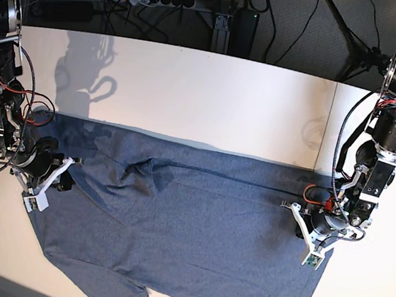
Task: Fold the T-shirt properly
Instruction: 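Carry both held corners toward the hem, folding the shirt over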
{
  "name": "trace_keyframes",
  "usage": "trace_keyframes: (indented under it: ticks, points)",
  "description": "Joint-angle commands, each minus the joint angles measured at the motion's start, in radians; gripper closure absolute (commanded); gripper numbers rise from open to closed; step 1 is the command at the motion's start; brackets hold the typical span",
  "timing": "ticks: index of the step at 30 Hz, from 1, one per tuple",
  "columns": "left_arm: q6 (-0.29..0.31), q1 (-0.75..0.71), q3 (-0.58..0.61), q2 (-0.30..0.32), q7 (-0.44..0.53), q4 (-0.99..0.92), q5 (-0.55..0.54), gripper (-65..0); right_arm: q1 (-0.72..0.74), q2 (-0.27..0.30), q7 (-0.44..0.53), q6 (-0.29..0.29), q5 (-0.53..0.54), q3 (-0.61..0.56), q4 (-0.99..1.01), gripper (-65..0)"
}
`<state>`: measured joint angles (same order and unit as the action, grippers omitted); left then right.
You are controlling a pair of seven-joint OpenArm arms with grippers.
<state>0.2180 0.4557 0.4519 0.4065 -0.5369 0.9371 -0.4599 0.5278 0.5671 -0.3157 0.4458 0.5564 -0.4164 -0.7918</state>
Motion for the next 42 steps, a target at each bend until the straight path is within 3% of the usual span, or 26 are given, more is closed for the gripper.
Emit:
trace_keyframes:
  ticks: [1,8,11,16,26,35,42]
  points:
    - [0.014,0.012,-0.002,0.004,-0.056,0.009,0.001,0.0,0.014,0.014,0.010,0.082,0.009,0.011,-0.003,0.0]
    - [0.014,0.012,-0.002,0.004,-0.192,0.009,0.002,0.0,-0.039,0.014,-0.026,0.082,0.013,0.011,-0.004,0.0]
    - [0.087,0.012,-0.002,0.004,-0.251,0.013,0.023,0.0,-0.047,0.016,-0.082,0.082,0.042,0.011,-0.004,0.0]
    - [0.093,-0.011,-0.002,0.007,-0.328,0.050,0.023,0.0,-0.075,0.040,-0.134,0.082,0.080,0.037,-0.016,0.0]
    - [0.091,-0.242,-0.002,0.055,-0.373,0.364,0.061,0.0,-0.274,0.093,-0.232,0.083,0.116,0.230,-0.188,0.0]
    - [0.054,-0.431,-0.007,0.077,-0.386,0.498,0.128,0.0,-0.470,0.140,-0.239,0.083,0.140,0.283,-0.352,0.0]
    - [0.055,-0.603,-0.153,0.081,-0.387,0.632,0.136,0.0,-0.583,0.140,-0.259,0.083,0.140,0.357,-0.448,0.0]
